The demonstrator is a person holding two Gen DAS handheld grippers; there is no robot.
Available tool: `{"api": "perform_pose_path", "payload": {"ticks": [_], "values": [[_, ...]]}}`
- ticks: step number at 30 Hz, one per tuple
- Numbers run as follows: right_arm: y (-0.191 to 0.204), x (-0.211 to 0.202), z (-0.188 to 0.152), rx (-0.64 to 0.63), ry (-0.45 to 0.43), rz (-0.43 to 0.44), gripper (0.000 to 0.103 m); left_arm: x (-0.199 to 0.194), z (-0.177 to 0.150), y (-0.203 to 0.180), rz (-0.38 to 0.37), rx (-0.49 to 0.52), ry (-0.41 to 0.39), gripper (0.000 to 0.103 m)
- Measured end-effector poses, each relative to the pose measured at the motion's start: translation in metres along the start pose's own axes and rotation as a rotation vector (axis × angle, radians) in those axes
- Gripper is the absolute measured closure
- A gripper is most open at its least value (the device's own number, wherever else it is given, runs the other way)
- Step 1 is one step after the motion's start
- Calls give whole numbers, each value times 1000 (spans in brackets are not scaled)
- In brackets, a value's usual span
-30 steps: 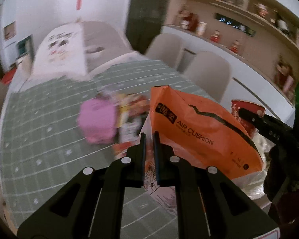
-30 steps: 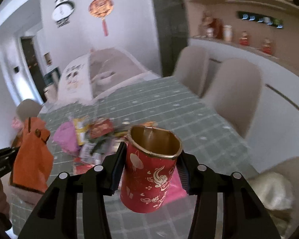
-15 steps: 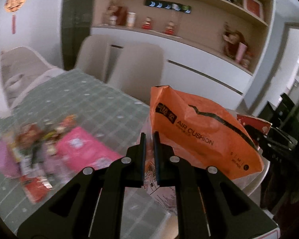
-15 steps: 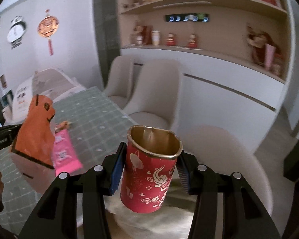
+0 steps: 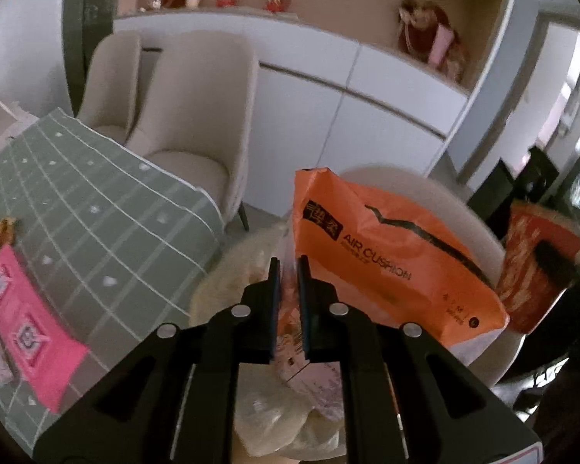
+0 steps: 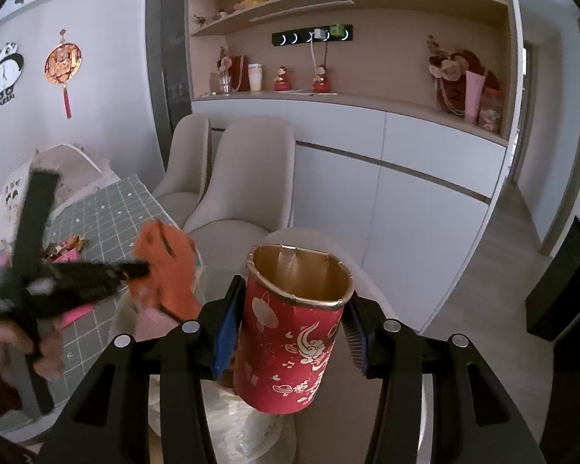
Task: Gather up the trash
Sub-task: 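Carry the orange bag and red cup over the trash bin with both tools, then open both tools to drop the orange bag and red cup into the bin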
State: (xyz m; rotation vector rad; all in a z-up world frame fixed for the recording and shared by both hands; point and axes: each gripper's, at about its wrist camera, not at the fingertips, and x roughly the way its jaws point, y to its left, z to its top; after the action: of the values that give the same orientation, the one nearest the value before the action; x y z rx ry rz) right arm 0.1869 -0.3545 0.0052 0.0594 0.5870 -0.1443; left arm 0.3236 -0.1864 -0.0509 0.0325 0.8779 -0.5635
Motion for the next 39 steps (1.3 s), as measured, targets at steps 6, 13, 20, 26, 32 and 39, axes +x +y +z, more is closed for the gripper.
{"api": "perform_pose_path", "payload": {"ticks": [6, 13, 20, 26, 32, 39], "values": [[-10, 8, 6, 20, -18, 68, 57, 15, -15, -4, -50, -14, 86, 69], [14, 35, 18, 33, -18, 199, 57, -22, -9, 18, -43, -95, 38, 64], [60, 106, -7, -14, 105, 278, 56, -65, -20, 62, 61, -215, -44, 63], [67, 154, -45, 34, 309, 253, 56, -92, -50, 98, 143, -272, -33, 63], [68, 164, -56, 36, 374, 184, 55, -106, -74, 125, 154, -322, -16, 63], [80, 137, -47, 21, 276, 102, 46, -124, -82, 153, 140, -330, -25, 63]]}}
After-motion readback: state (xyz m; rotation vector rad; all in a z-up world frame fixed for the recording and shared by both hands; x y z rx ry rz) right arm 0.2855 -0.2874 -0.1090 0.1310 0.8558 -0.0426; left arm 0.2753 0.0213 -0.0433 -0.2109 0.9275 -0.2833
